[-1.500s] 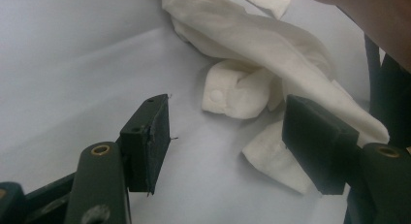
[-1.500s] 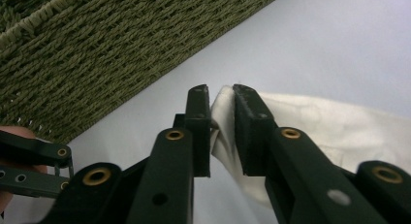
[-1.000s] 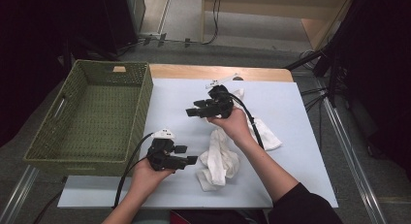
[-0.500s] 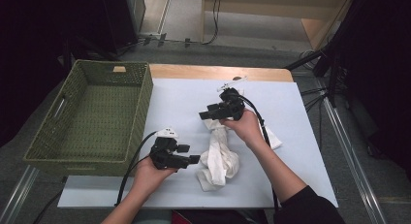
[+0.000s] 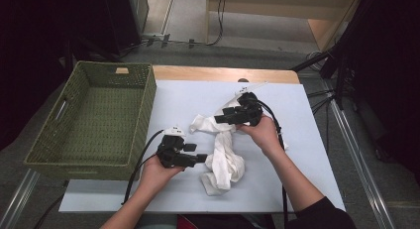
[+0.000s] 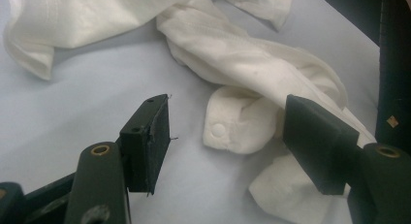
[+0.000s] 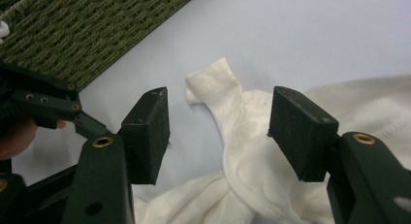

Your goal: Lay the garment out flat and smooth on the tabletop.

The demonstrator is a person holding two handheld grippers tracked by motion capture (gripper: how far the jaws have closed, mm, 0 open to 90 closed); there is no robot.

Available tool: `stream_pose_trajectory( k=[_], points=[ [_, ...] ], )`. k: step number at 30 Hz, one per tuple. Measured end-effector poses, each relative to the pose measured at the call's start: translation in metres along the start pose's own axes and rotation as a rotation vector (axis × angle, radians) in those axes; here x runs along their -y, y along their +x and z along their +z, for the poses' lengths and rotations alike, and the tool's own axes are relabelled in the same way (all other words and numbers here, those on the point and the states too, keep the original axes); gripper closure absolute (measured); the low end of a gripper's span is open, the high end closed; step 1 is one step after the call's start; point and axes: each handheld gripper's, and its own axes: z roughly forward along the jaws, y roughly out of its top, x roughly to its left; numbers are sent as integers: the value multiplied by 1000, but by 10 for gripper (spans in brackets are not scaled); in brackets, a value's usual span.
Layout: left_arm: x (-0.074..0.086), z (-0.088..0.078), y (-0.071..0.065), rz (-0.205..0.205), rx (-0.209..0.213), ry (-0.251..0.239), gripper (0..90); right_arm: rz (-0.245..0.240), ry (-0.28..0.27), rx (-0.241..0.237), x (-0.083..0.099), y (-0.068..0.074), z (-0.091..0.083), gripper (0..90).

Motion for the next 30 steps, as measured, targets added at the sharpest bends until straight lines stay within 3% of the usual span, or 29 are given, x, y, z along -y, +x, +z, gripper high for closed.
stream_pose_trajectory(
  k=[14, 20, 22, 26, 30],
  points=[
    [-27, 15, 7, 3, 12, -7, 312, 40, -27, 38, 32, -13, -26, 376],
    [-37, 22, 9, 2, 19, 2, 311, 52, -34, 62, 46, -19, -35, 334],
    [-40, 25, 10, 1, 16, 5, 277, 58, -36, 70, 50, -21, -39, 328],
    [-46, 28, 11, 24, -3, 22, 277, 66, -41, 84, 57, -24, -44, 327],
    [-51, 30, 14, 22, 0, 13, 278, 74, -42, 96, 64, -26, -48, 327]
  ],
)
